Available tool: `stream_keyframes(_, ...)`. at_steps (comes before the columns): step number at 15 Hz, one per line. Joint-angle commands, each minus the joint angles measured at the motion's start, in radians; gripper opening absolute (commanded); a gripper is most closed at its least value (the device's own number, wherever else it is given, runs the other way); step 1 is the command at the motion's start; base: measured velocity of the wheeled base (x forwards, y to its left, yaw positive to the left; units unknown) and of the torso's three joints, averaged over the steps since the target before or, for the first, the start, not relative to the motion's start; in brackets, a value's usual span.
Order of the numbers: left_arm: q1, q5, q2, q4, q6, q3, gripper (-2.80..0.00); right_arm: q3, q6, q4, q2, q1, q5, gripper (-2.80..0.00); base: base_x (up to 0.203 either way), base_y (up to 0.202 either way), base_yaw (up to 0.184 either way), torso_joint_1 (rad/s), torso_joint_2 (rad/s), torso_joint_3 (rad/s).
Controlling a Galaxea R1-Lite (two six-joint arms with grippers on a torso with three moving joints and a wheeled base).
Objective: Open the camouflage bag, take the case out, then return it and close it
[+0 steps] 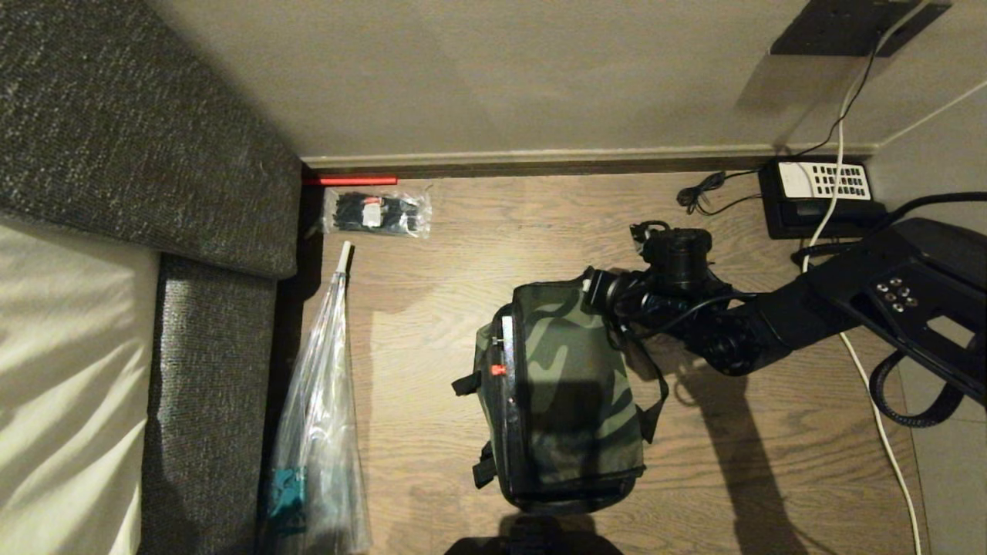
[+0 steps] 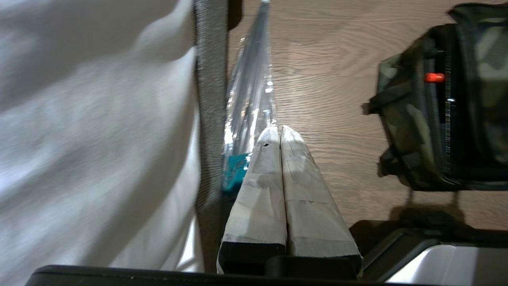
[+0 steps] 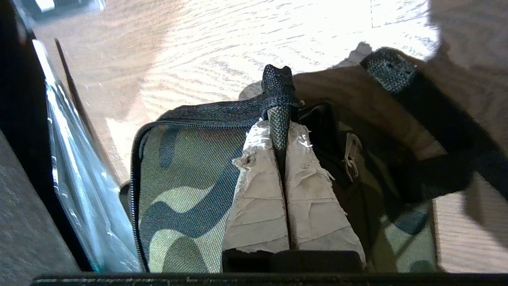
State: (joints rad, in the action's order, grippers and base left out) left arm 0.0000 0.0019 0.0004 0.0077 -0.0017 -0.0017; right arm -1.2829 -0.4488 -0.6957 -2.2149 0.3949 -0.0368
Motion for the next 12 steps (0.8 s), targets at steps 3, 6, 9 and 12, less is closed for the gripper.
stream_keyframes(3,0.000,0.000,-0.003,0.000,0.000,0.000,-2.80,0.038,0.039,-0.048,0.057,-0.002,0.004,-2.80,0.000,0.000,0.000,0.000,0.00,0.000)
stream_keyframes(6,0.000,0.001,-0.003,0.000,0.000,0.000,-2.80,0.068,0.069,-0.051,0.155,-0.002,0.003,-2.80,0.000,0.000,0.000,0.000,0.00,0.000)
stream_keyframes(9,0.000,0.000,-0.002,0.000,0.000,0.000,-2.80,0.156,0.107,-0.051,0.235,0.000,-0.001,-2.80,0.000,0.000,0.000,0.000,0.00,0.000)
stream_keyframes(12,0.000,0.000,-0.002,0.000,0.000,0.000,-2.80,0.167,0.130,-0.055,0.287,0.002,-0.002,-2.80,0.000,0.000,0.000,0.000,0.00,0.000)
